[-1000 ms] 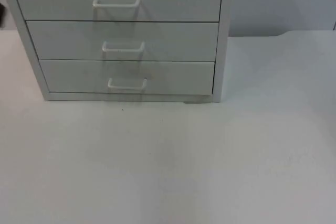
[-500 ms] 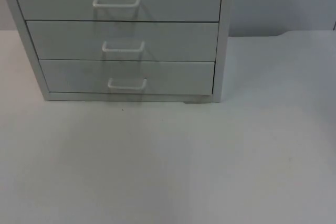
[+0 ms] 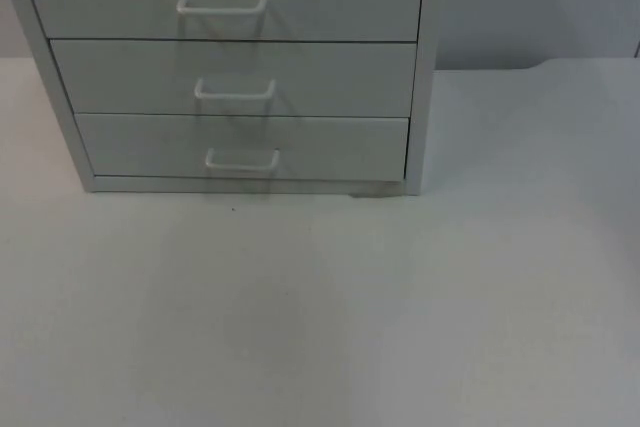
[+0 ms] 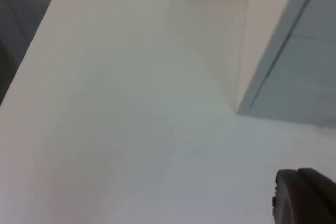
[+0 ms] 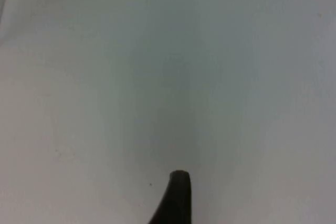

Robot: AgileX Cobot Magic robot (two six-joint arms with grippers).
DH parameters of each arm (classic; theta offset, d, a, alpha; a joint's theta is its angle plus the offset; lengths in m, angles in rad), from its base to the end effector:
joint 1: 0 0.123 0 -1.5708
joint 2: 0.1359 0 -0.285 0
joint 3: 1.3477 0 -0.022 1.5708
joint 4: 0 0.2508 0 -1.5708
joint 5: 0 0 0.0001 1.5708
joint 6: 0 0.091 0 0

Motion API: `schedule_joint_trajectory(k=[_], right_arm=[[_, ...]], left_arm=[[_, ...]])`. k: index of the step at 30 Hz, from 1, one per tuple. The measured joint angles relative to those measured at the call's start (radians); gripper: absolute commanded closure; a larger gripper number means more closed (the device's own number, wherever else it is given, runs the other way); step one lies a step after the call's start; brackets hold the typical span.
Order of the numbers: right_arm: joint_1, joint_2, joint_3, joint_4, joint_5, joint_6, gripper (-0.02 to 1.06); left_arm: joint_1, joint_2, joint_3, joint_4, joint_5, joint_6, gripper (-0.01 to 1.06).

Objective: Open the drawer with the left hand, place the block into the drawer with the right hand, then close the drawer with the left hand.

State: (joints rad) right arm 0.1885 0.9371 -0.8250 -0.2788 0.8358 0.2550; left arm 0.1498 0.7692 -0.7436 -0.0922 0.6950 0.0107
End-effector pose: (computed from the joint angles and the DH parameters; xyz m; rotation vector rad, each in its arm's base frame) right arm 0.1749 0.0144 0.3227 -0.0531 2.3919 -0.1291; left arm 0.1454 0.0165 0.3309 -0.1979 2.1920 -0.0148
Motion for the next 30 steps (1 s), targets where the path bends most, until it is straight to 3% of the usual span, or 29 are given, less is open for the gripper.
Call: schedule_joint_trajectory(k=[5,12,19,24,30], right_arm=[[0.089,-0.132,0.0,0.0,-0.025,-0.039,0.31],[0.146,-0.294,0.0,0.027,-0.028,-0.045,0.31],[0.152,-0.486,0.0,0.07,0.055,-0.056,0.31],[0.152,-0.617,0.015,0.1,0.131,-0.124,0.31],[0.152,-0.751,0.085,0.237,0.16,-0.261,0.31]], left_arm=[[0.0,-0.202,0.0,-0.04,0.078,0.038,1.05],[0.0,-0.39,0.0,-0.046,0.167,0.059,1.05],[-0.067,-0.552,0.0,-0.05,0.242,0.062,1.05],[-0.095,-0.658,0.0,-0.05,0.27,0.062,1.05],[-0.097,-0.759,0.0,-0.048,0.322,0.062,1.05]])
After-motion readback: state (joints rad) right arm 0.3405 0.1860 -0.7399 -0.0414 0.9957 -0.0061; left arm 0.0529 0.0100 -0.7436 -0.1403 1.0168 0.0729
